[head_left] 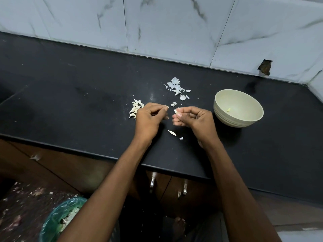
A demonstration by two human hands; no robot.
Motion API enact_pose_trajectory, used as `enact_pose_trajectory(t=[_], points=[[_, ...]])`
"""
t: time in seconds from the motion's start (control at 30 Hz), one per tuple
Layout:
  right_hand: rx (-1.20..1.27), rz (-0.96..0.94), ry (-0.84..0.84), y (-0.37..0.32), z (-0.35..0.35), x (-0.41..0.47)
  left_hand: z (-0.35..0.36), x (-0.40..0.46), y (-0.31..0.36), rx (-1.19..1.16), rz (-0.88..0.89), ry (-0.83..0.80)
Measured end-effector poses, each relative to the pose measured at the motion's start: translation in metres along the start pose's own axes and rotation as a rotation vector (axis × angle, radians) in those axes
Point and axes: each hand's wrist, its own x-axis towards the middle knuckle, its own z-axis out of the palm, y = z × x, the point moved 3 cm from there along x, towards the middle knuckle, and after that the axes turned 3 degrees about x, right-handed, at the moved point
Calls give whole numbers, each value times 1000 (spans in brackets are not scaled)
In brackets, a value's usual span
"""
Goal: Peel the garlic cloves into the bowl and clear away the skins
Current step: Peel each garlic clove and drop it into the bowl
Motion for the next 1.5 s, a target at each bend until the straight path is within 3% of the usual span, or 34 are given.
enact_pose_trajectory(t=[0.07,0.2,0.33,0.53,0.87,1.13,1.37,1.5], points=[[8,-14,18,0,-1,1,-1,3,-3,-101,-94,-2],[51,-13,61,0,-3,2,2,6,1,-69,-133,20],[62,-6,61,1,-4,2,8,28,-2,75,-54,70],[89,-16,86,3,-5,5,20,45,-5,387,151,-59],[69,-72,130,4,-8,7,24,5,7,-151,-51,-209],[-74,-189,122,3,-7,6,22,0,12,-140,-24,-201],[-377,-314,172,8,-7,7,21,-4,11,-74,33,-203],[-332,-275,147,8,-6,6,18,-3,15,-111,14,-142]])
